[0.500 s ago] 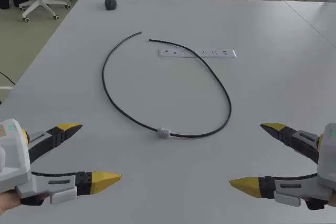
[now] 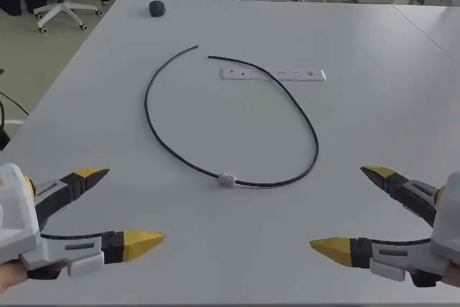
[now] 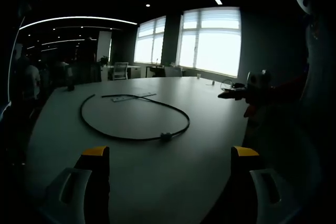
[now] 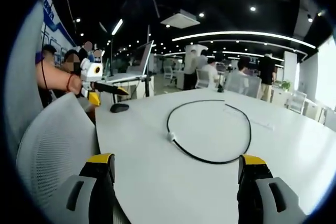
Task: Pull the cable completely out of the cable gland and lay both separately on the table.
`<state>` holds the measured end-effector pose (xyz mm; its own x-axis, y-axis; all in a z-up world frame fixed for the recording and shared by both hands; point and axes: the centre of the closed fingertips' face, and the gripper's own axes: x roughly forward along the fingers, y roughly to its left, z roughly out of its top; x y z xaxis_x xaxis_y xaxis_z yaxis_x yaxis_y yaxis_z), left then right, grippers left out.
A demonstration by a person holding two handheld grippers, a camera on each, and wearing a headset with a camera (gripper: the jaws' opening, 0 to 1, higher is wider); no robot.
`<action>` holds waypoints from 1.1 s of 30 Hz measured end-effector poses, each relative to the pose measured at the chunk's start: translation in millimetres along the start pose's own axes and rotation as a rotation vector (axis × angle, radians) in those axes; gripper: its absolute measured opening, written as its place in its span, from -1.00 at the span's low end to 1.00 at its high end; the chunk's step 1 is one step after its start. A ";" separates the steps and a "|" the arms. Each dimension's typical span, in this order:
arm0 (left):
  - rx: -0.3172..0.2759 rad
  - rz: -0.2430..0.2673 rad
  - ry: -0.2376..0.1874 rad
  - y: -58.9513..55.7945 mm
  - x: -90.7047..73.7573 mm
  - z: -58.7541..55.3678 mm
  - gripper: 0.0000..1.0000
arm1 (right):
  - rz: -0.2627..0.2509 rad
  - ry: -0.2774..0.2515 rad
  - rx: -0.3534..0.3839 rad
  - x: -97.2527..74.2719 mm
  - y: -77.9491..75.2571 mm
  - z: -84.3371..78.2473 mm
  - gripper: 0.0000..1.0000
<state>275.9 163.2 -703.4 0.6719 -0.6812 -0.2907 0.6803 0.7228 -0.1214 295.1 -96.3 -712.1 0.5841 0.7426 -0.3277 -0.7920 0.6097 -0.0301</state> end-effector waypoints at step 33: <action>0.021 -0.019 0.029 0.9 2.8 -3.1 0.89 | 0.020 0.021 -0.003 5.6 4.3 -1.3 0.98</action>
<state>277.4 162.3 -707.2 0.6505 -0.6906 -0.3162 0.6989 0.7072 -0.1067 294.7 -89.8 -715.4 0.5640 0.7487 -0.3483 -0.8043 0.5936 -0.0265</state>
